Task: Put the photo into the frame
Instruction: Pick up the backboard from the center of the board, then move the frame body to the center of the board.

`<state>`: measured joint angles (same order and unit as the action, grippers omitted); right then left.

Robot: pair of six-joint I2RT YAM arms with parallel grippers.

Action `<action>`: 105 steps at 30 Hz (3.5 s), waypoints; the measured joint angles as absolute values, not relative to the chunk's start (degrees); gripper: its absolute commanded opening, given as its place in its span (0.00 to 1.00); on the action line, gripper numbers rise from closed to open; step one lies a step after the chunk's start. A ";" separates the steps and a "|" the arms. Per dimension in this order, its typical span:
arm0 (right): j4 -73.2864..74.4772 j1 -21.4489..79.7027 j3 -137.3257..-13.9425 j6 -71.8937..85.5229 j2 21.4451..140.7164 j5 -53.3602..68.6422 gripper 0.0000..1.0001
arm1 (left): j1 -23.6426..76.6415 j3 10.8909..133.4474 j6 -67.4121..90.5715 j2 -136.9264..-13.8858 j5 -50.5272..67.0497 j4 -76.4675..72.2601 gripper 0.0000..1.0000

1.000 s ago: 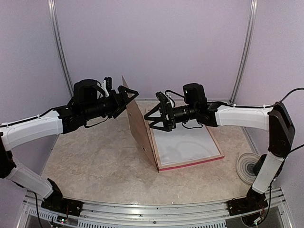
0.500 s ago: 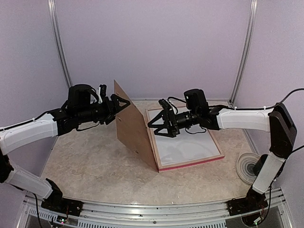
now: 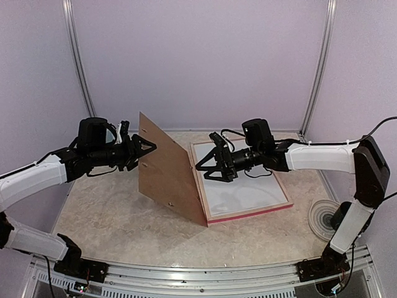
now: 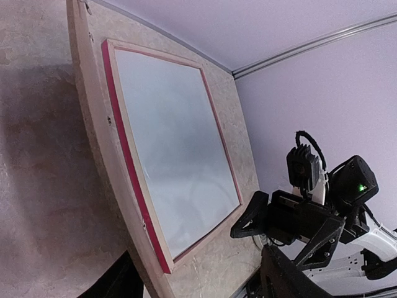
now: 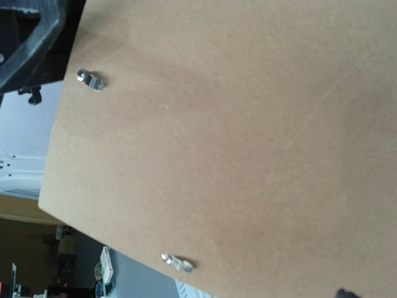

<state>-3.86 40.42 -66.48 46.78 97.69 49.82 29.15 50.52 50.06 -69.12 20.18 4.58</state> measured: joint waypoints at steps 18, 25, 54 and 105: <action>-3.75 40.42 -63.66 46.11 96.79 49.60 0.94 | 21.80 46.74 47.55 -68.84 28.42 7.49 0.34; -4.10 40.42 -63.44 46.11 96.79 49.60 0.93 | 19.84 44.97 46.06 -68.84 29.89 8.36 0.25; -4.69 40.34 -62.19 46.15 96.79 49.65 0.93 | 17.41 42.26 46.30 -69.73 31.44 9.45 0.00; 13.89 8.80 -68.73 34.57 103.11 20.05 0.94 | 18.94 33.87 55.16 -56.03 34.52 -9.34 0.00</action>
